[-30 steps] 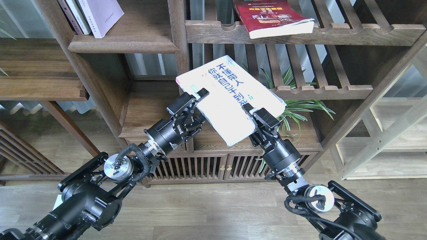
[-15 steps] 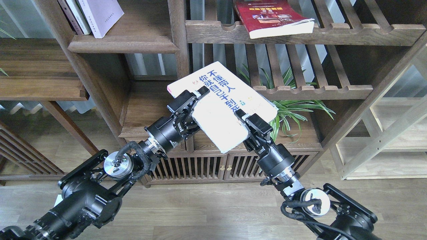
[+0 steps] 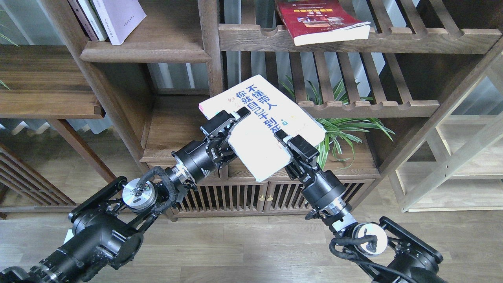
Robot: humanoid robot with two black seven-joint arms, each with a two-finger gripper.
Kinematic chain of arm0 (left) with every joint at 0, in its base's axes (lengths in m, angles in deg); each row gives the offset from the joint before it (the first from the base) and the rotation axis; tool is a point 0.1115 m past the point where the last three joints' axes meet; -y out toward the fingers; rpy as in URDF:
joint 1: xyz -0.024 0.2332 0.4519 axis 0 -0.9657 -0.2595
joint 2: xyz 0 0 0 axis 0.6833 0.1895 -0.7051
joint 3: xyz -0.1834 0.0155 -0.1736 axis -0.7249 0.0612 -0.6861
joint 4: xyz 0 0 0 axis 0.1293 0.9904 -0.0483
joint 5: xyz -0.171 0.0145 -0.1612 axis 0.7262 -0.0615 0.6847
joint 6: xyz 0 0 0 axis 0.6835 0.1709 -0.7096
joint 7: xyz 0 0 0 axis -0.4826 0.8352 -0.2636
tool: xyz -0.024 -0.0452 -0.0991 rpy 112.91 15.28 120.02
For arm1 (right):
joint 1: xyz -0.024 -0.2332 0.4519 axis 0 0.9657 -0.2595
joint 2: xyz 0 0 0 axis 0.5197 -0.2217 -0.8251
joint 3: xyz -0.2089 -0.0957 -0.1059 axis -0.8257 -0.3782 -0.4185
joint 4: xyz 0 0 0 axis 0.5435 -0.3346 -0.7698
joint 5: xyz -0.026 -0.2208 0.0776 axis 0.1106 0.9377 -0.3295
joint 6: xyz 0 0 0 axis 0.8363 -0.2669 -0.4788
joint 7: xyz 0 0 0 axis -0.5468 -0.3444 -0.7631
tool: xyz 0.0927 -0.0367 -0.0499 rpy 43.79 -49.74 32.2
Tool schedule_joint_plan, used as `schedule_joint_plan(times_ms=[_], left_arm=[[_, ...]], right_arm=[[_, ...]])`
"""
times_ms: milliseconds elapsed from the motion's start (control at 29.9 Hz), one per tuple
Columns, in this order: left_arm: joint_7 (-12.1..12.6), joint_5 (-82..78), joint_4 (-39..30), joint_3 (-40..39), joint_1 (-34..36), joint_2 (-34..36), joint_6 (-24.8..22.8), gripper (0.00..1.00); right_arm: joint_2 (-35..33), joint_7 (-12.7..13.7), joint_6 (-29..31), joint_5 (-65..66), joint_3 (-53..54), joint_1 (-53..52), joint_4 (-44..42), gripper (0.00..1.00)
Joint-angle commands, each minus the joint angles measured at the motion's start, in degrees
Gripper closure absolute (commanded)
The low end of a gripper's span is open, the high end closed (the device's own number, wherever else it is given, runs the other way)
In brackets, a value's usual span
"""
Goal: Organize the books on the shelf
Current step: 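Grasp the booklet's edge with the left gripper beside the right gripper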
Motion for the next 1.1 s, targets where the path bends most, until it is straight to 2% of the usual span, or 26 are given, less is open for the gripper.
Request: schedule_joint_plan(times_ms=[0,100,167,201,267,301,401,535,669,802,869,903,1070], left_arm=[[0.0,0.1,0.0,-0.3,-0.2,0.0,-0.4,0.18],[0.0,0.0,0.0,-0.3,-0.4,0.0,-1.5,0.22],[0.0,-0.3,0.1,-0.3,-0.5,0.0,-4.1,0.3],[0.0,-0.2,0.2,-0.3,-0.5,0.0,-5.1,0.38],[0.0,0.3,0.2,-0.5,-1.0,0.0,-7.5,0.63],[0.0,0.3,0.3,-0.5,-1.0,0.0,-7.5,0.69],[0.1,0.6,0.8,-0.6,-1.1,0.0,-7.5,0.71],[0.1,0.5,0.9,-0.6,-1.2,0.0,-7.5,0.81],[0.1,0.6,0.9,-0.6,-1.2,0.0,-7.5,0.85],[0.0,0.6,0.9,-0.6,-1.2,0.0,-7.5,0.85],[0.0,0.4,0.9,-0.6,-0.9,0.0,-7.5,0.75],[0.0,0.3,1.0,-0.6,-0.9,0.0,-7.5,0.74],[0.3,0.4,0.9,-0.4,-0.8,0.0,-7.5,0.76]], right_arm=[[-0.1,0.0,0.0,0.2,0.0,0.1,0.0,0.95],[0.1,0.0,0.0,0.3,0.0,0.0,0.0,0.95],[0.5,0.0,0.0,0.3,0.0,0.0,0.0,0.95],[0.6,0.0,0.0,0.3,0.0,0.0,0.0,0.95],[0.7,0.0,0.0,0.3,0.0,0.0,0.0,0.95],[0.7,0.0,0.0,0.3,0.0,0.0,0.0,0.95],[1.0,0.0,0.0,0.4,0.0,0.0,0.0,0.95],[1.7,0.1,0.0,1.2,0.0,0.0,0.0,0.95],[1.7,0.1,0.0,1.4,0.0,0.0,0.0,0.95],[1.7,0.1,0.0,1.4,0.0,0.0,0.0,0.95],[1.7,0.1,0.0,1.4,0.0,0.0,0.0,0.95],[1.7,0.1,0.0,1.4,0.0,0.0,0.0,0.95],[1.7,0.1,0.0,1.5,0.0,0.0,0.0,0.95]])
